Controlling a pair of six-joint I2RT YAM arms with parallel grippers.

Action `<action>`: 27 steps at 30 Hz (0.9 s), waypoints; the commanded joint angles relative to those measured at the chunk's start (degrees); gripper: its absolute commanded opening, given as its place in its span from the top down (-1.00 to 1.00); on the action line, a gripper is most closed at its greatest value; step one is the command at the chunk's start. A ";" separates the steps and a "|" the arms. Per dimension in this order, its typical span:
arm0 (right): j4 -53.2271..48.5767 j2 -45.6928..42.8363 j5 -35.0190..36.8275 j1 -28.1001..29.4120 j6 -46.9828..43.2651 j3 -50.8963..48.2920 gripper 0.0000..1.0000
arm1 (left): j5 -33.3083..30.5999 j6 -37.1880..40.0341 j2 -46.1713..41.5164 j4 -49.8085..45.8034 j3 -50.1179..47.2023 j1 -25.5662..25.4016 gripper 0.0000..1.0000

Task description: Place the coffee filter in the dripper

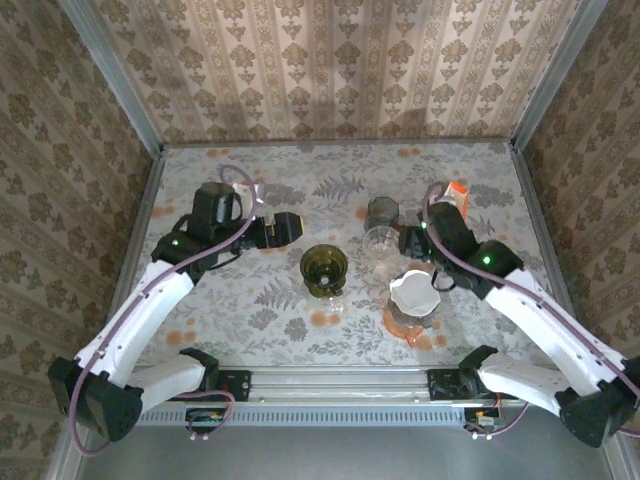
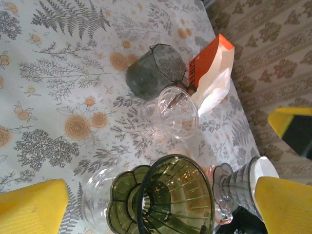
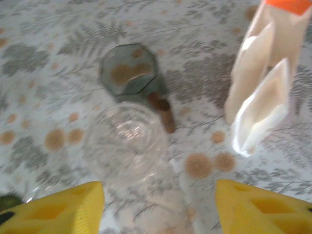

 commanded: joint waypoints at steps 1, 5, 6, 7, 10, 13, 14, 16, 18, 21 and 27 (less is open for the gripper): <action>1.91 4.33 -1.63 -6.70 -1.68 1.77 -0.08 | 3.40 -3.81 -1.03 7.53 -4.35 0.51 -0.93; 4.27 10.96 -1.22 -13.91 -2.35 1.76 0.03 | 3.93 -2.72 -1.66 7.74 -6.38 0.51 -0.87; 4.65 12.33 -1.16 -14.63 -2.21 2.05 0.03 | 3.96 -2.52 -1.75 7.61 -6.64 0.56 -0.87; 5.04 14.34 -0.66 -15.09 -1.89 2.46 0.03 | 4.04 -2.18 -1.84 7.47 -6.84 0.52 -0.87; 6.55 18.45 2.21 -15.12 0.38 3.03 0.03 | 4.20 -1.53 -1.84 7.31 -7.67 2.59 -0.89; 8.62 22.79 3.14 -15.14 3.57 3.13 0.05 | 4.87 -1.95 -1.71 8.05 -8.81 3.62 -0.89; 9.32 23.76 3.48 -15.12 4.64 3.05 0.06 | 5.04 -2.22 -1.64 8.47 -9.25 3.99 -0.90; 9.57 25.65 4.54 -15.06 6.02 3.17 0.11 | 5.54 -2.58 -1.66 8.93 -9.83 4.67 -0.90; 11.18 27.69 5.58 -15.13 6.82 3.99 0.16 | 6.10 -2.76 -1.58 9.07 -10.15 5.22 -0.90; 11.68 29.47 7.31 -15.09 7.44 4.70 0.21 | 6.51 -2.76 -1.97 8.85 -10.28 5.78 -0.91; 12.05 32.18 9.57 -15.73 8.87 5.32 0.24 | 6.67 -3.11 -2.37 8.93 -10.99 6.21 -0.91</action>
